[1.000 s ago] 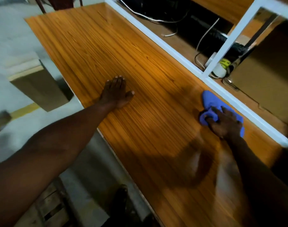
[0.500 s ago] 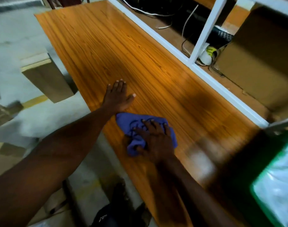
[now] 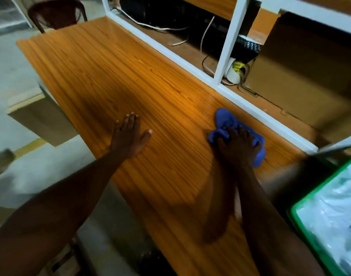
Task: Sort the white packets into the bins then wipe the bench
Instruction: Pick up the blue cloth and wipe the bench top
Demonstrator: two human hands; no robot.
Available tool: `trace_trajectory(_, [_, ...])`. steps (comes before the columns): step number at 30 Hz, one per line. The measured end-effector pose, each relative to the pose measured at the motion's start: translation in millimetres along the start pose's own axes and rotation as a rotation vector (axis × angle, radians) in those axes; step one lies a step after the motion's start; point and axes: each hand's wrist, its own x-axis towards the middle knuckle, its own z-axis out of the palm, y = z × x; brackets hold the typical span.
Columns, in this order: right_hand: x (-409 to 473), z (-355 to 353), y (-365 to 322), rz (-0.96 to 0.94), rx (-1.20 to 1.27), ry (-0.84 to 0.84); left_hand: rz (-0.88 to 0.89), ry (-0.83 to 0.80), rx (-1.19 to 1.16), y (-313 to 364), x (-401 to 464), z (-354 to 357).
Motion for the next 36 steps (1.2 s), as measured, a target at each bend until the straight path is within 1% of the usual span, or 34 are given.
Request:
trace_trajectory(4, [-62.4,3.5,-7.8,-0.201,-0.035,0.028,-0.030,-0.060,-0.030,4.1,-1.6,-7.6])
trace_trajectory(6, [-103.4,4.1,-18.3,-0.326,-0.007,-0.017,-0.033,-0.090,-0.049,5.9,-2.8,-14.6])
trace_trajectory(8, [-152.2,6.5,-27.1,-0.502,0.011,-0.049,-0.044,-0.117,-0.055,7.6,-4.3,-17.4])
trace_trajectory(11, [-221.6,5.5,-31.9,-0.815,0.053,-0.107,-0.058,-0.157,-0.057,9.7,-5.9,-22.2])
trace_trajectory(13, [-234.0,1.6,-20.6,-0.971,0.102,-0.140,-0.047,-0.174,-0.059,11.6,-8.0,-25.6])
trace_trajectory(14, [-223.9,1.7,-11.7,-0.990,0.114,-0.127,-0.038,-0.178,-0.055,13.0,-10.1,-26.6])
trace_trajectory(15, [-207.8,0.8,-2.5,-0.953,0.110,-0.101,-0.025,-0.178,-0.049,15.6,-13.6,-27.4])
trace_trajectory(16, [-186.7,0.9,8.1,-0.865,0.108,-0.076,-0.009,-0.176,-0.047,19.1,-18.2,-27.7])
trace_trajectory(18, [-144.6,0.8,31.2,-0.615,0.090,-0.024,0.026,-0.163,-0.046,29.5,-31.5,-26.5])
trace_trajectory(21, [-99.2,-2.6,54.2,-0.259,-0.009,0.047,0.038,-0.167,-0.025,49.5,-56.5,-24.0])
trace_trajectory(22, [-93.4,-6.6,57.5,-0.174,-0.014,0.054,0.028,-0.177,-0.028,56.7,-65.7,-23.7])
trace_trajectory(23, [-92.0,-11.4,58.7,-0.140,0.003,0.055,0.018,-0.181,-0.037,62.9,-73.5,-24.0])
trace_trajectory(24, [-95.0,-13.7,56.1,-0.160,0.040,0.048,0.008,-0.186,-0.049,67.2,-78.9,-25.8])
trace_trajectory(26, [-122.7,-17.3,47.2,-0.274,0.088,0.029,-0.012,-0.198,-0.068,74.3,-87.3,-29.1])
trace_trajectory(31, [-258.9,-16.6,26.6,-0.661,0.098,-0.142,-0.052,-0.188,-0.063,94.3,-100.2,-32.1])
trace_trajectory(34, [-320.2,-19.5,45.8,-0.868,0.076,-0.162,-0.061,-0.179,-0.067,109.9,-112.0,-33.4])
trace_trajectory(36, [-328.2,-26.8,77.3,-0.879,0.049,-0.185,-0.062,-0.187,-0.060,121.3,-124.2,-32.2])
